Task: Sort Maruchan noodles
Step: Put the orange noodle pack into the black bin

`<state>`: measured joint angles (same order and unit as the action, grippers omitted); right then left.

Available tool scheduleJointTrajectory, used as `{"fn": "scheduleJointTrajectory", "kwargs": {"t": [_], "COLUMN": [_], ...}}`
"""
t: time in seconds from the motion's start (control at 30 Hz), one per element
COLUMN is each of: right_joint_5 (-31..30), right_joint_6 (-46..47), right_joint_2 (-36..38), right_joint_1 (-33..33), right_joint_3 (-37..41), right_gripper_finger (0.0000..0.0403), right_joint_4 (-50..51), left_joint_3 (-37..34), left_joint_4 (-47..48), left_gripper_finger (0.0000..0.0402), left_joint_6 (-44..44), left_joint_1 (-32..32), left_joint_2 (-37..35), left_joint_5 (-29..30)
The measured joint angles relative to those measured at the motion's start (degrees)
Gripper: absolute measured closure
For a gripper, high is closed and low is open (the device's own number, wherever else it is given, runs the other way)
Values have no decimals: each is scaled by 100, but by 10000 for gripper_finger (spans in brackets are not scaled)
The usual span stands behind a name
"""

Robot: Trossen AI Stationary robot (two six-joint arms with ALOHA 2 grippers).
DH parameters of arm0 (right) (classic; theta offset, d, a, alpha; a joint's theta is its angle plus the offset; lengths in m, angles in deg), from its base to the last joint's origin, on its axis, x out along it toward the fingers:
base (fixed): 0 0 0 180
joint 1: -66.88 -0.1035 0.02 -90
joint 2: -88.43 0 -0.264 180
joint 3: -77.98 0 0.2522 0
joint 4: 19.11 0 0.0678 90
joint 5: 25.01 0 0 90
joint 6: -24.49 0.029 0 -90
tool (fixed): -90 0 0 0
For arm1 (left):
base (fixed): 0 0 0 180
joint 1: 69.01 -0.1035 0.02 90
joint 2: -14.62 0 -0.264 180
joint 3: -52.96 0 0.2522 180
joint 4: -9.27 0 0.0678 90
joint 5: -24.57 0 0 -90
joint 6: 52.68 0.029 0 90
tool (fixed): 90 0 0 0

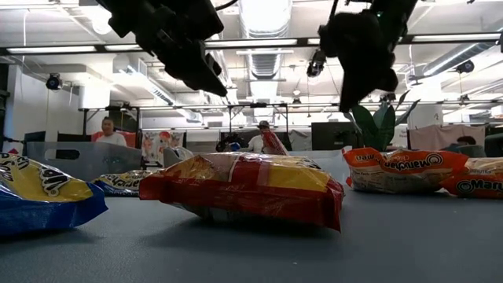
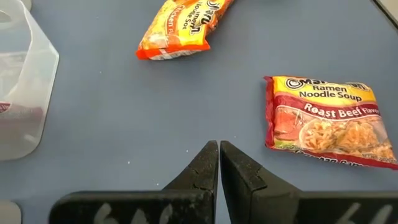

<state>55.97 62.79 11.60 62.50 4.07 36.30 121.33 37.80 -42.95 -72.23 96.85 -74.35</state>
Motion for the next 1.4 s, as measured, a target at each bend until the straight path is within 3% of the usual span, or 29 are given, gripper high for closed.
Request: {"fn": "scheduleJointTrajectory", "kwargs": {"t": [0.27, 0.47, 0.63, 0.93, 1.17, 1.4], "right_joint_5": [8, 267, 603, 450, 447, 247], "right_joint_6": [72, 610, 976, 859, 910, 1094], "right_joint_2": [-1064, -1513, -1595, -1728, -2156, -2350], "right_joint_1": [-278, -339, -339, -537, -676, -676], "right_joint_3": [-1030, -1554, -1748, -1726, -1724, -1721], "right_gripper_finger": [394, 383, 321, 184, 133, 116], "right_joint_4": [1955, 2621, 2665, 2561, 2551, 2576], "left_joint_3": [0, 0, -13, -137, -151, -151], "left_joint_4": [23, -22, -25, -172, -225, -236], "left_gripper_finger": [402, 402, 402, 402, 402, 402], "left_joint_6": [11, 32, 31, -212, -230, -274], "left_joint_1": [0, 0, 2, 2, 2, 0], "left_joint_2": [0, 0, 2, 7, 7, 7], "left_joint_5": [-1, -1, -1, 503, 762, 850]}}
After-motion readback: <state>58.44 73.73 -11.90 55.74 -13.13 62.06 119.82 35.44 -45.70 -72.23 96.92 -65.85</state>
